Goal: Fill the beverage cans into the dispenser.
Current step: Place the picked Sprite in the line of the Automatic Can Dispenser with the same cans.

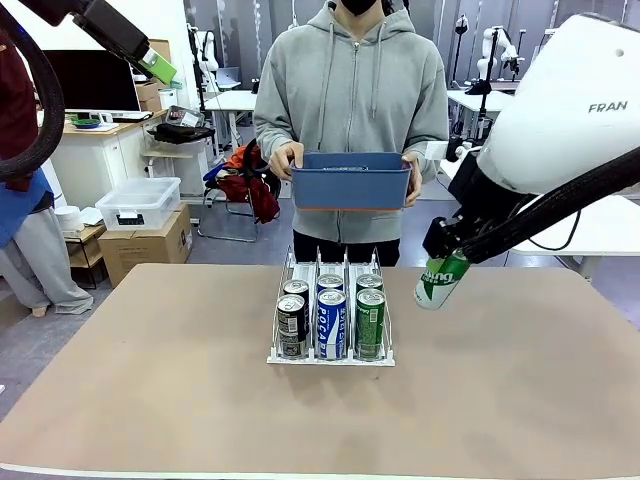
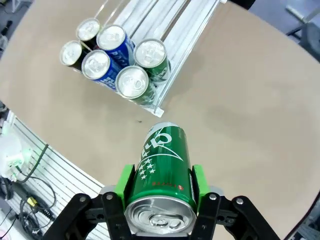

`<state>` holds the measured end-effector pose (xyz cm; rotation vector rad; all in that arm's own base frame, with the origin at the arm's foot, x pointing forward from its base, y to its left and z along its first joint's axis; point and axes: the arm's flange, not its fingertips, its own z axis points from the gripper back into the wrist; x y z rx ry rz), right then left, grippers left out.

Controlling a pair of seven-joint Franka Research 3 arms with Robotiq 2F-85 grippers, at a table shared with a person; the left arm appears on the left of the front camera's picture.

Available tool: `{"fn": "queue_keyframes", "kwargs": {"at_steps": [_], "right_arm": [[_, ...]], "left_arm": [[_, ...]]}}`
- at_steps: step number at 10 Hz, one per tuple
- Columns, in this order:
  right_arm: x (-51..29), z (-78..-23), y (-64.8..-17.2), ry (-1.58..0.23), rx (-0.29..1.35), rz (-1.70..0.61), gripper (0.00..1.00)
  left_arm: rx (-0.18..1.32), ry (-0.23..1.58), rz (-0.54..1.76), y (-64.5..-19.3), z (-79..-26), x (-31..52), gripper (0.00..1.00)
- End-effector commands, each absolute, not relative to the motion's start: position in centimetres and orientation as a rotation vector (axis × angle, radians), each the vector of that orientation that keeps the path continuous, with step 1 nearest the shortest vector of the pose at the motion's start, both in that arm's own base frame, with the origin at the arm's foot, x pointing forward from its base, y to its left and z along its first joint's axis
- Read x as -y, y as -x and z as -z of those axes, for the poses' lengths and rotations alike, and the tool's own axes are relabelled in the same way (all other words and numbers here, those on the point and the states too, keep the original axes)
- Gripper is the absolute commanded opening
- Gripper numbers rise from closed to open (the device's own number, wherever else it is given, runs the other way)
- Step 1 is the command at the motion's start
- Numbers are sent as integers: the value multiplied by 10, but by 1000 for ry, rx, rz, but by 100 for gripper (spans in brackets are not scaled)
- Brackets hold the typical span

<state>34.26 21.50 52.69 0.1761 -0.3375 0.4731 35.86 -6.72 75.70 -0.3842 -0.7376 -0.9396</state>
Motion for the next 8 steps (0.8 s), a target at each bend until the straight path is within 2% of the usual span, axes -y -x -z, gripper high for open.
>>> {"fn": "queue_keyframes", "kwargs": {"at_steps": [1, 8], "right_arm": [[-229, -516, -339, -192, 332, -483, 58], [-273, -469, -334, -240, 339, -461, 58]], "left_arm": [[738, 384, 939, -358, -757, 67, 100], [738, 384, 939, -358, -757, 67, 100]]}}
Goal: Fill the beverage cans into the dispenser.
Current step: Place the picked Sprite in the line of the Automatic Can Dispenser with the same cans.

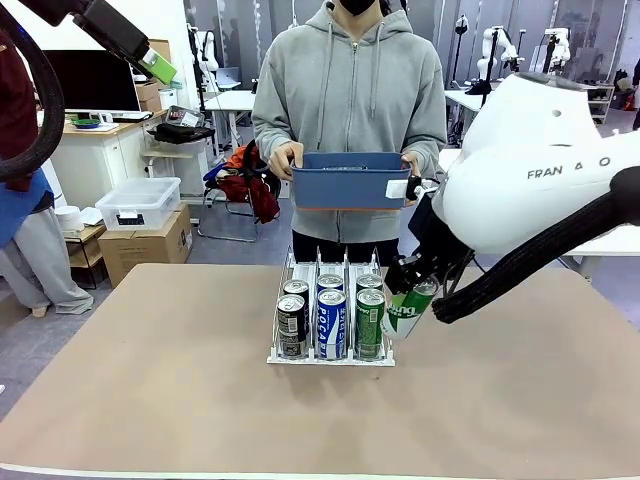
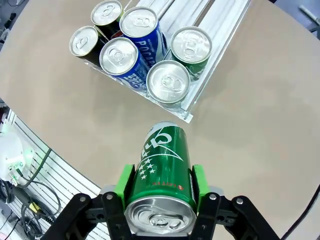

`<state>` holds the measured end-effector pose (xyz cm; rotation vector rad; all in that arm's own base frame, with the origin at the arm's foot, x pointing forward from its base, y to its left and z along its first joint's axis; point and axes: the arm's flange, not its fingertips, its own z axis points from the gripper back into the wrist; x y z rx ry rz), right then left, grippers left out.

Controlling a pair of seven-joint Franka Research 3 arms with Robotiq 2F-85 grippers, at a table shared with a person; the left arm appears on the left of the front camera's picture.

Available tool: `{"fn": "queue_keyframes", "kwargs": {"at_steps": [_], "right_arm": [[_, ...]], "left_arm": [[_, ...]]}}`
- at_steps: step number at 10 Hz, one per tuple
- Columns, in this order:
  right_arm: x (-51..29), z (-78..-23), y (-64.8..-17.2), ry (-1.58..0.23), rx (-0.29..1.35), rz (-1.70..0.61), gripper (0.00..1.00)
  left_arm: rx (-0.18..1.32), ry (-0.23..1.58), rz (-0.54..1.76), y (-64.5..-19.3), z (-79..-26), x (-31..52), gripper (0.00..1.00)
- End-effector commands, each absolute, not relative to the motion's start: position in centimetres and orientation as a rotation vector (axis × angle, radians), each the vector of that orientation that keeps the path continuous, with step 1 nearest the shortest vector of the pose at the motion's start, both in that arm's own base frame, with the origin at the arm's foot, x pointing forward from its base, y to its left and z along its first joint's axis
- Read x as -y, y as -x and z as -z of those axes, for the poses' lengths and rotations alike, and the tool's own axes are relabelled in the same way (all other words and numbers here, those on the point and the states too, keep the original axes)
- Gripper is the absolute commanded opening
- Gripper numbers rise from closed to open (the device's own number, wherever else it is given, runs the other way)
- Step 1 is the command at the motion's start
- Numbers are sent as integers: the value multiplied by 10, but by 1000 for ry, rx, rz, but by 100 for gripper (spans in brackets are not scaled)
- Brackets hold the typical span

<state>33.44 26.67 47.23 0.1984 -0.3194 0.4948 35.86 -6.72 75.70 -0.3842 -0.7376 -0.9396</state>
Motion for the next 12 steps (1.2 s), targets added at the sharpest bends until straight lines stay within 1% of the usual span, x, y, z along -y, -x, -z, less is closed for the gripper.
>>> {"fn": "queue_keyframes", "kwargs": {"at_steps": [1, 2, 3, 7, 8, 12], "right_arm": [[-277, -466, -336, -259, 326, -469, 58], [-278, -466, -339, -267, 321, -491, 58], [-271, -467, -335, -210, 313, -493, 58], [-273, -462, -336, -213, 303, -496, 58], [-276, -457, -343, -212, 285, -507, 58], [-285, -444, -358, -245, 289, -429, 58]], "left_arm": [[738, 384, 939, -358, -757, 67, 100], [738, 384, 939, -358, -757, 67, 100], [738, 384, 939, -358, -757, 67, 100], [738, 384, 939, -358, -757, 67, 100], [738, 384, 939, -358, -757, 67, 100], [738, 384, 939, -358, -757, 67, 100]]}}
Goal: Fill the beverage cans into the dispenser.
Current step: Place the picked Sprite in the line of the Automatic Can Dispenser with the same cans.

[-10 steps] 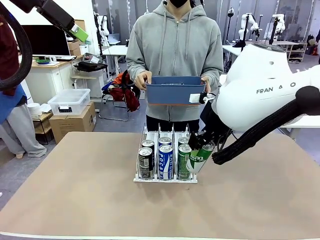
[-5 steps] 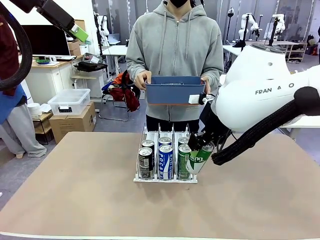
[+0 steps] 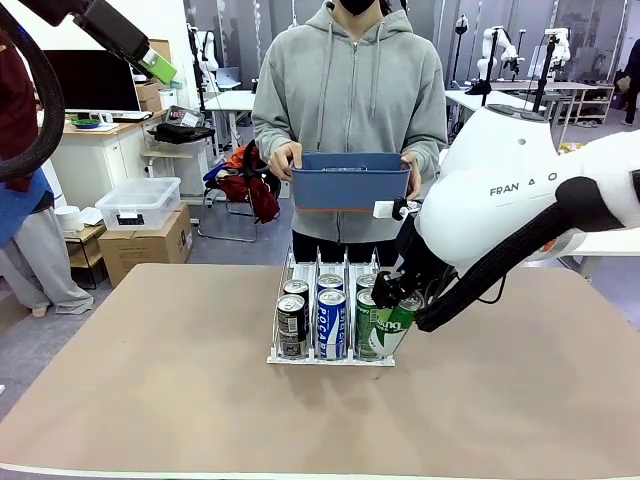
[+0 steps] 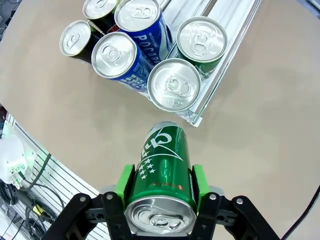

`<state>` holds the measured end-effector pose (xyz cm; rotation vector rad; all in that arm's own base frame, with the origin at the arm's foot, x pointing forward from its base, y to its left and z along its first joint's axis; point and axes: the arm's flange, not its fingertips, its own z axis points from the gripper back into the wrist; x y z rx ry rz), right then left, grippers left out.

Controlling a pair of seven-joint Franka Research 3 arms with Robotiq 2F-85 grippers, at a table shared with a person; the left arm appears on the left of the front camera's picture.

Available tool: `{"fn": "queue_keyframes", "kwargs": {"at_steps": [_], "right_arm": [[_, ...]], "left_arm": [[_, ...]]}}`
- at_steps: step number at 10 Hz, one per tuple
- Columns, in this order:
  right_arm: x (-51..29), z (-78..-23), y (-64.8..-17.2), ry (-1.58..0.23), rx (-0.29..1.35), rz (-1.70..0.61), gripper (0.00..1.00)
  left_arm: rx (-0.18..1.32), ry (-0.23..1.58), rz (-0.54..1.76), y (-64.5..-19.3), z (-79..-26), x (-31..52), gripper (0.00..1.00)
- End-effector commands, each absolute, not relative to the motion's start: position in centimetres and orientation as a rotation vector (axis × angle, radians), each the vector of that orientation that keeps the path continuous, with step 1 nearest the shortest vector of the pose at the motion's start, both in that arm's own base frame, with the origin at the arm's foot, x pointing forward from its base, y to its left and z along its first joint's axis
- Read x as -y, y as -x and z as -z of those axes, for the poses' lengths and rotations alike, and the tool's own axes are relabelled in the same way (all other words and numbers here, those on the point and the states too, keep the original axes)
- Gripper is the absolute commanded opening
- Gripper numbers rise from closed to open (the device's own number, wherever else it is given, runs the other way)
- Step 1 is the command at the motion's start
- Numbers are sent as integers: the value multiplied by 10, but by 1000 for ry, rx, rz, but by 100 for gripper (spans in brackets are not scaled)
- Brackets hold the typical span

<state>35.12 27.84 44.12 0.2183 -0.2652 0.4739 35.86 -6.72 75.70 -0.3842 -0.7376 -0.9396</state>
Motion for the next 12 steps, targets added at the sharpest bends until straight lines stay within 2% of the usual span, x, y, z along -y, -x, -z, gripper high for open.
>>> {"fn": "queue_keyframes", "kwargs": {"at_steps": [1, 7, 12], "right_arm": [[-289, -441, -364, -255, 301, -410, 58], [-300, -443, -406, -229, 367, -345, 58], [-325, -428, -428, -174, 326, -401, 58]], "left_arm": [[738, 384, 939, -358, -757, 67, 100], [738, 384, 939, -358, -757, 67, 100], [738, 384, 939, -358, -757, 67, 100]]}}
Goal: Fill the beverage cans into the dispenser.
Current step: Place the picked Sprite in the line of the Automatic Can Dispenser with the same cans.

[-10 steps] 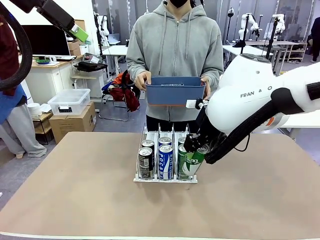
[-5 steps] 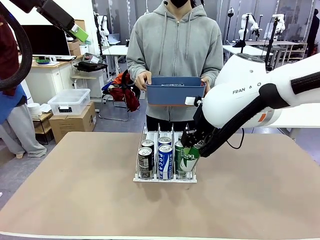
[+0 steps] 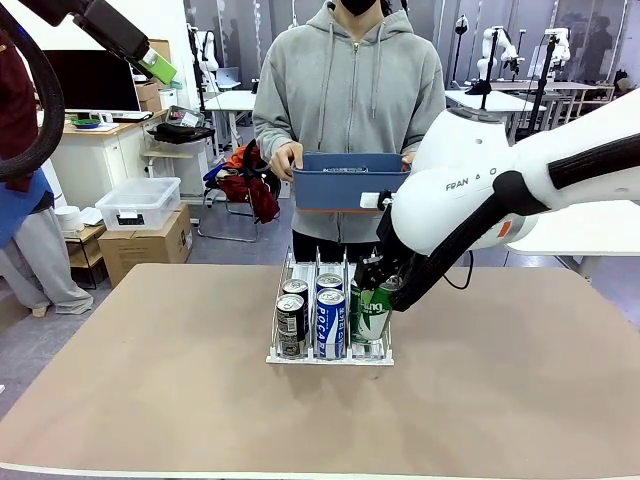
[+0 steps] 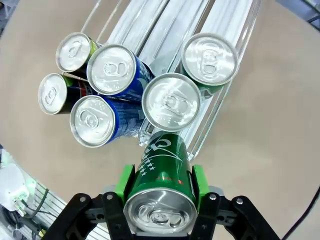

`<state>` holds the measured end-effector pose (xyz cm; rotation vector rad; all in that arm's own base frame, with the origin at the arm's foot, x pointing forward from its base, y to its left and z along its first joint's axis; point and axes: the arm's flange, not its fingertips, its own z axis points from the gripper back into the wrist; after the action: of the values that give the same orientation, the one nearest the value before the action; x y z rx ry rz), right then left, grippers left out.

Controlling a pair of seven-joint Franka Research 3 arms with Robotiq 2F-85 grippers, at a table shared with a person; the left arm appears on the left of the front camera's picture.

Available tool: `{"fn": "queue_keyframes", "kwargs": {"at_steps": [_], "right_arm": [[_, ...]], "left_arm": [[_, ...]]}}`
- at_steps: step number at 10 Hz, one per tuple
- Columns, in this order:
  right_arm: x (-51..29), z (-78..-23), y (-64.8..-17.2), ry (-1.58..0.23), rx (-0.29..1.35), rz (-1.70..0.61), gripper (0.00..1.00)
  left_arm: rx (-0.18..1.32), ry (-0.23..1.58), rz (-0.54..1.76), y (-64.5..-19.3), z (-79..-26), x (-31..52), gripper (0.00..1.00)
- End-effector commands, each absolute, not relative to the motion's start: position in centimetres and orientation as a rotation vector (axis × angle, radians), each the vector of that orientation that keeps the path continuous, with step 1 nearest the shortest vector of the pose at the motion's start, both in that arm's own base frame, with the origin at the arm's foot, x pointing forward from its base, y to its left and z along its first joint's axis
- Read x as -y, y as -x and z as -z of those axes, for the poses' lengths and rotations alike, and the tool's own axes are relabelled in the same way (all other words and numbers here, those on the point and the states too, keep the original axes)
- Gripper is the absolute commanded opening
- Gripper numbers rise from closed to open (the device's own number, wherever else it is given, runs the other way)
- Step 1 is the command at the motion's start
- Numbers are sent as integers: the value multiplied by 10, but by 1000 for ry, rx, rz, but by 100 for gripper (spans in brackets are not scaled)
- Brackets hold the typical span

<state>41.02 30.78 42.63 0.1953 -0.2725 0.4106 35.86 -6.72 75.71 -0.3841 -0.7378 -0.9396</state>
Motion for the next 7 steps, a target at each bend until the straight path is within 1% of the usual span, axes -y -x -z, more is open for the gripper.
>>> {"fn": "queue_keyframes", "kwargs": {"at_steps": [1, 7], "right_arm": [[-330, -422, -429, -168, 305, -435, 58], [-335, -404, -428, -104, 265, -458, 58]], "left_arm": [[738, 384, 939, -358, -757, 67, 100], [738, 384, 939, -358, -757, 67, 100]]}}
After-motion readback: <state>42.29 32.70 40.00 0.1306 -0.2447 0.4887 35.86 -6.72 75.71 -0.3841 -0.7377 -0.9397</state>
